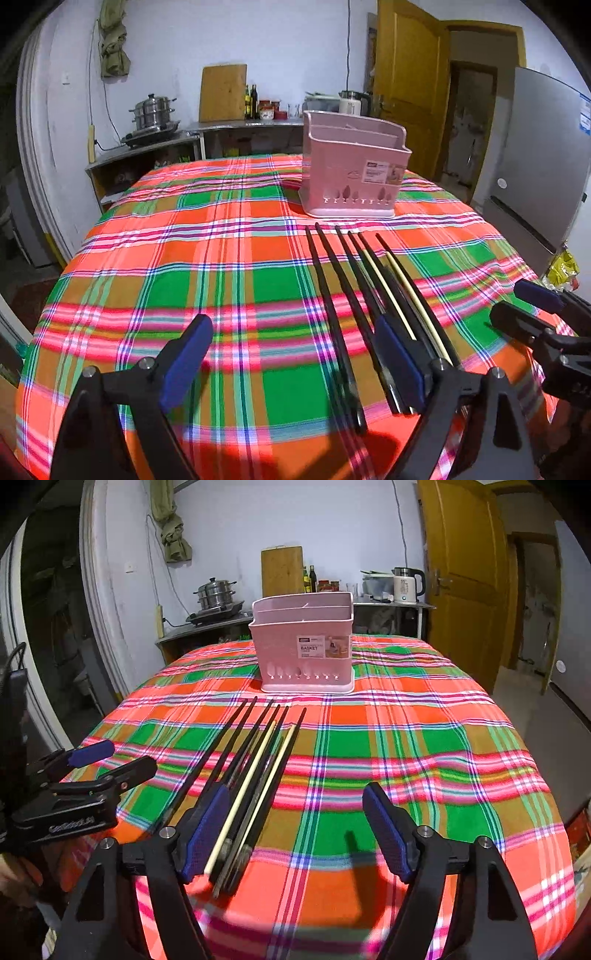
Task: Organize utensils
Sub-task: 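Close the left tool on a black chopstick while the right tool grasps another and lifts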
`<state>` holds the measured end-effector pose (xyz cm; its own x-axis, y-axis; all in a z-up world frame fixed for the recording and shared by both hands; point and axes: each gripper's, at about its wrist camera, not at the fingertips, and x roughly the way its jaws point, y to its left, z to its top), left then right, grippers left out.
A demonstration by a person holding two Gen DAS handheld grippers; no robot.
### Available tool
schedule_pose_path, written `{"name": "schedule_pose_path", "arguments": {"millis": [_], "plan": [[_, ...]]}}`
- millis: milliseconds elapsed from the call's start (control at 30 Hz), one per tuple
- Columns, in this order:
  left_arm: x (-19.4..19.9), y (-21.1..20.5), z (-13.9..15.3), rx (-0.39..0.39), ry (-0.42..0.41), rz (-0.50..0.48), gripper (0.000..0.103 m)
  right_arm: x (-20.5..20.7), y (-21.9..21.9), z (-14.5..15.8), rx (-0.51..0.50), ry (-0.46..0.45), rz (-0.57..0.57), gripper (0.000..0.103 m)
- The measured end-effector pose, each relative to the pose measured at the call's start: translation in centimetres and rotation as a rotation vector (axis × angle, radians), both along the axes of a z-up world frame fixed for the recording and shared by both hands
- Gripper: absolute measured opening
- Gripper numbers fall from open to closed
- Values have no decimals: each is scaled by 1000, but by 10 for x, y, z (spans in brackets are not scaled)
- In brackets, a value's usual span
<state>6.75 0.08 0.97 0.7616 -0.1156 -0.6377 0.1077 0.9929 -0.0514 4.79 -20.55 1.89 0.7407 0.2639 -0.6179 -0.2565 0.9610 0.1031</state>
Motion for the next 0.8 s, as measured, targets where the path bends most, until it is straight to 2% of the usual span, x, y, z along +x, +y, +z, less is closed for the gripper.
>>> {"name": "schedule_pose_path", "arguments": {"millis": [133, 167, 367, 633, 800], "plan": [[31, -4, -7, -19, 81, -62, 90, 26, 3, -5, 9, 67, 6, 55], [37, -5, -9, -20, 98, -68, 87, 33, 3, -8, 18, 92, 8, 49], [67, -15, -22, 2, 155, -96, 73, 68, 6, -19, 44, 186, 19, 32], [84, -14, -29, -6, 188, -101, 62, 97, 18, -38, 45, 279, 49, 27], [86, -15, -33, -2, 204, -112, 60, 103, 15, -39, 59, 285, 44, 27]]}}
